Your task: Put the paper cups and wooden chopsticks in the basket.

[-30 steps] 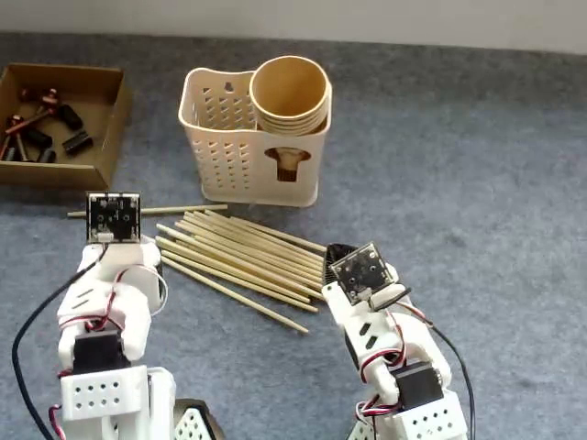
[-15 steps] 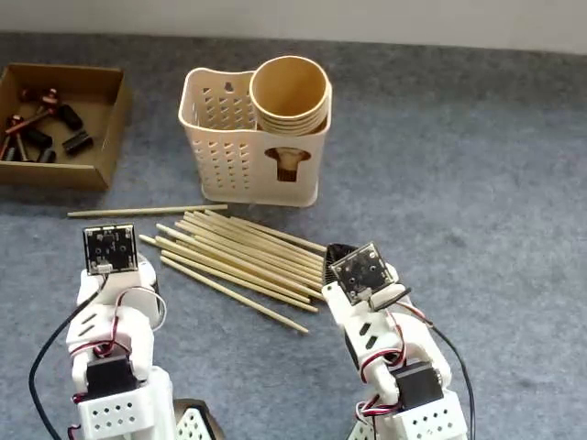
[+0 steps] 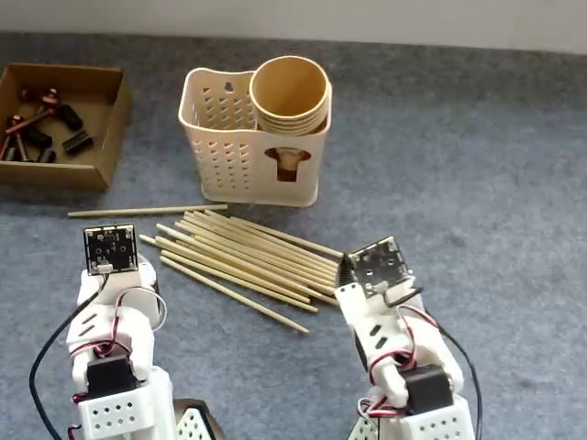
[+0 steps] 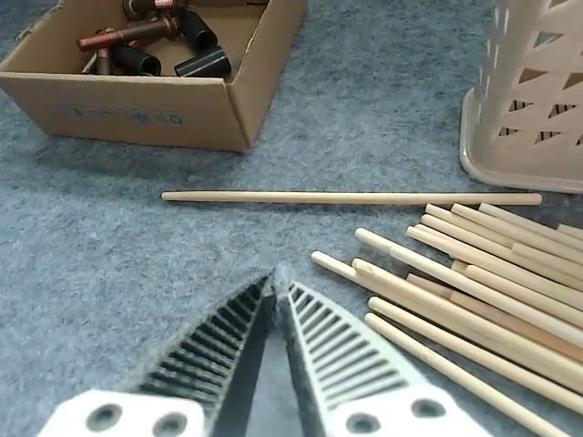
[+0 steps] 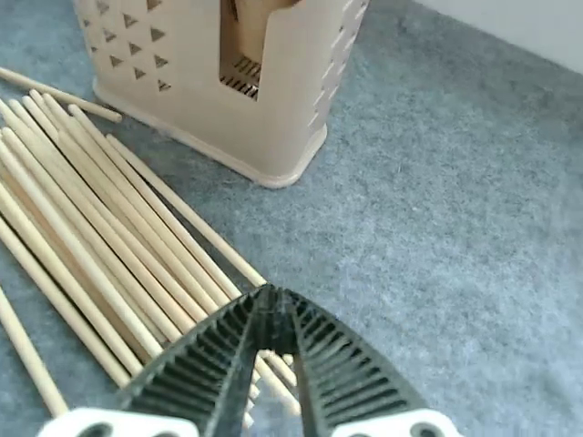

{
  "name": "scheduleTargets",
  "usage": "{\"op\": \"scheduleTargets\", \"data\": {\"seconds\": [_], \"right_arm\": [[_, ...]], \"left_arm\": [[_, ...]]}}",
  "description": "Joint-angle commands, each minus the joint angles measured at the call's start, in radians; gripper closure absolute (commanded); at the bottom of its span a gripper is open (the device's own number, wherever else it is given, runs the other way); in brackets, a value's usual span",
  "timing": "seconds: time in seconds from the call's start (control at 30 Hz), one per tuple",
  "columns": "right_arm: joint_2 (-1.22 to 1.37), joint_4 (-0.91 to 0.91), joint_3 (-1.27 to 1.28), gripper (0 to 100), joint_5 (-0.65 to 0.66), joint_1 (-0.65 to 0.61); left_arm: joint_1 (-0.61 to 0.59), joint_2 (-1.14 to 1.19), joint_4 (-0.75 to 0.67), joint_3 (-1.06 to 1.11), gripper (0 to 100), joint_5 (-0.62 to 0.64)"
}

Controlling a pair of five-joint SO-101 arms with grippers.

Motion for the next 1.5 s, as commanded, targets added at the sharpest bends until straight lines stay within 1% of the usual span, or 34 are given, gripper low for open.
{"op": "scheduleTargets", "data": {"seconds": [0.0,0.2,0.27,0.67,0.83,0.9,1.0,1.07,1.17,1.3,1.47], "right_arm": [[-0.004,0.05,-0.142,99.2,-0.011,0.01],[0.012,0.054,-0.22,99.2,-0.009,0.005],[0.058,0.054,-0.248,99.2,-0.008,-0.027],[0.565,0.048,-0.585,99.1,-0.011,-0.275],[0.776,0.048,-0.708,98.7,-0.008,-0.344],[0.863,0.048,-0.742,95.9,-0.008,-0.355],[0.987,0.048,-0.776,86.8,-0.012,-0.366],[1.066,0.048,-0.803,83.0,-0.012,-0.372],[1.173,0.048,-0.846,82.7,-0.009,-0.398],[1.311,0.048,-0.9,82.8,-0.009,-0.452],[1.478,0.047,-0.97,82.8,-0.009,-0.486]], "left_arm": [[-0.016,-0.004,-0.017,-0.002,100,-0.011],[-0.016,-0.004,-0.018,-0.002,100,-0.011],[-0.016,-0.004,-0.018,-0.002,100,-0.011],[-0.016,-0.004,-0.02,-0.002,100,-0.011],[-0.016,-0.004,-0.02,-0.002,100,-0.011],[-0.016,-0.004,-0.02,-0.002,100,-0.011],[-0.021,-0.004,-0.02,-0.002,100,-0.011],[-0.047,-0.004,-0.021,-0.002,100,-0.011],[-0.071,-0.004,-0.021,-0.002,100,-0.011],[-0.073,-0.004,-0.021,-0.002,100,-0.011],[-0.074,-0.004,-0.021,-0.002,100,-0.011]]}}
